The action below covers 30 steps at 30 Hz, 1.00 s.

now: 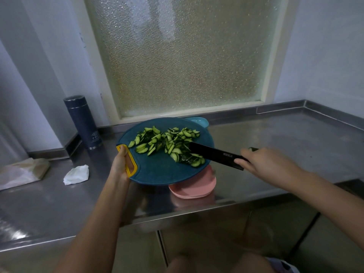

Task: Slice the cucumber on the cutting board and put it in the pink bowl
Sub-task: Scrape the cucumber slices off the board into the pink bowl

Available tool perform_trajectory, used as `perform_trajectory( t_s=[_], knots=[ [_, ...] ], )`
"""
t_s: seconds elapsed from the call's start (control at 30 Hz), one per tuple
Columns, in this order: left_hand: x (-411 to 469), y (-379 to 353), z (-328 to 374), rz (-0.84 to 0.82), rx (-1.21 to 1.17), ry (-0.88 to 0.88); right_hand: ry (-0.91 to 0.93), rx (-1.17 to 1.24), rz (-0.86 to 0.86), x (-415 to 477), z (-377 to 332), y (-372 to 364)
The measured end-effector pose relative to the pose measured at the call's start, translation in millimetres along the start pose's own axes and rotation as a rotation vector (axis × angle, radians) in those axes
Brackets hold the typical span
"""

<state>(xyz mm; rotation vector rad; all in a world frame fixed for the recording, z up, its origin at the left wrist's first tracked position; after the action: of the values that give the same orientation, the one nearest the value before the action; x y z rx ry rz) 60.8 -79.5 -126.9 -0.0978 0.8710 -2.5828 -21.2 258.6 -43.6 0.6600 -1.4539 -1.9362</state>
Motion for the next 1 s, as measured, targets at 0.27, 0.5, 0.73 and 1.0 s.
perform_trajectory(
  t_s=[0.27,0.5,0.73,1.0],
  knots=[
    [12,16,1,0.014,0.022,0.007,0.022,0.021,-0.010,13,-13,-4],
    [11,21,7,-0.012,0.019,-0.007,0.076,-0.013,-0.007,14,-12,-4],
    [16,17,0,-0.022,0.003,0.020,0.143,-0.042,0.007,5,-6,-14],
    [27,0,-16,-0.029,0.019,0.039,0.103,-0.011,0.116,-7,19,-15]
  ],
)
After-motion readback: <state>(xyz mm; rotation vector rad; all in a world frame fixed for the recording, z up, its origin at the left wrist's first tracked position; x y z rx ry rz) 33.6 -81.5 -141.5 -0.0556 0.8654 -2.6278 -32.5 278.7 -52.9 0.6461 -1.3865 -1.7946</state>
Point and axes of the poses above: each hand's wrist, its own x-axis towards the middle knuckle, its own y-axis out of the back of the hand, z = x × y, the point moved 8 cm from there along x, towards the middle knuckle, and after that the axes turned 13 degrees about -z, right-handed, at the moved point
